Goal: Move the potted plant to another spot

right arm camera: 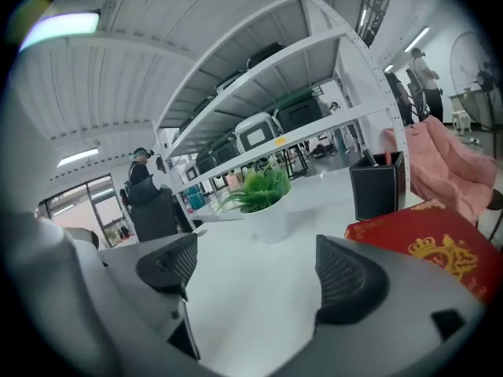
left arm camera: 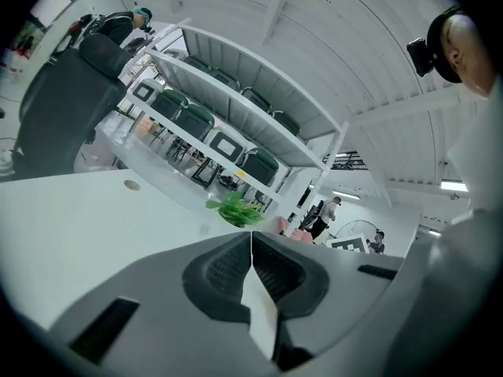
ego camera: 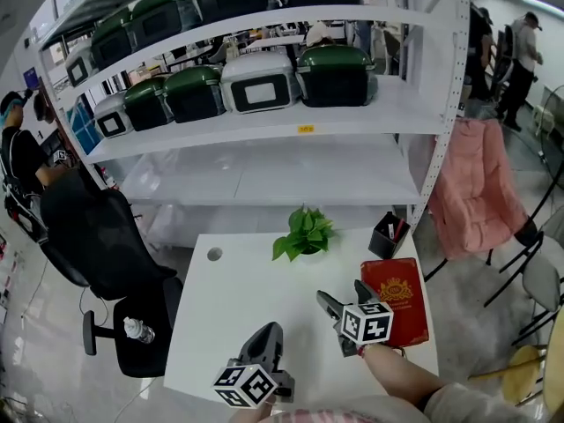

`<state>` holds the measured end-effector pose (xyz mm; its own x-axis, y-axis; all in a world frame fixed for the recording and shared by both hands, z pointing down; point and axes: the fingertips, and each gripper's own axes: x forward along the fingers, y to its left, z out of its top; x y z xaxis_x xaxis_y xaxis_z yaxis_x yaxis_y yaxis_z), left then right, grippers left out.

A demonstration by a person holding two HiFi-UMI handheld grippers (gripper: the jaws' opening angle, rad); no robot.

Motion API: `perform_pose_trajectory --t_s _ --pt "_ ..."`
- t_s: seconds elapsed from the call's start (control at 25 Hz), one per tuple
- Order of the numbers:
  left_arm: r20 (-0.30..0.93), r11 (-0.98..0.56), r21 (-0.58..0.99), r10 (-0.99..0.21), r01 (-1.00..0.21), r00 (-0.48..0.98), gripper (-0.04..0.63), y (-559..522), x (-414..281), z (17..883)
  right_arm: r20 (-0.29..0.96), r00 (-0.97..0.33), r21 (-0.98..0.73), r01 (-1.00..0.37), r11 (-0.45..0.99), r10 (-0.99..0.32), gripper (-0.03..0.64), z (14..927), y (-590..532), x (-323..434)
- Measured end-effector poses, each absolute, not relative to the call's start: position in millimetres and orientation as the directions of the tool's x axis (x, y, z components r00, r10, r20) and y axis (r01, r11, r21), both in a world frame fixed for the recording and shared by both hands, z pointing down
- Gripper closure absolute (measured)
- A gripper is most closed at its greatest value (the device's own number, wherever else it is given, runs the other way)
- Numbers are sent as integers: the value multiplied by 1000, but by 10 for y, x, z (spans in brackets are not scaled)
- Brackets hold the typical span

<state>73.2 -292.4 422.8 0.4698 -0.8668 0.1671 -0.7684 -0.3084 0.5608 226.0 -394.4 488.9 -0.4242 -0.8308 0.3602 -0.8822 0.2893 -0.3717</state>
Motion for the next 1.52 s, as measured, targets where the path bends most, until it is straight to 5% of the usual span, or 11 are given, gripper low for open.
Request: perform_pose_trajectory --t_s 0.48,0.6,0.8,1.2,1.52 --pt "89 -420 541 -833 -728 547 571 -2485 1182 3971 258 -376 -446 -864 236 -890 338 4472 -3222 2789" --pt "71 -452 535 -817 -714 572 571 -2421 1223 3879 231 -355 -431 -872 232 -906 490 4343 -3063 2848" --pt "40 -499 526 -794 -689 606 571 -2344 1152 3713 173 -359 -437 -862 255 -917 575 4084 -2812 2737" --pt "9 -603 487 -720 -631 694 571 -2044 795 3456 32 -256 -462 -861 213 -966 613 3460 -2215 2438" --pt "8 -630 481 -693 -610 721 571 -1739 477 3475 71 -173 -410 -903 130 -982 604 3543 -1735 2195"
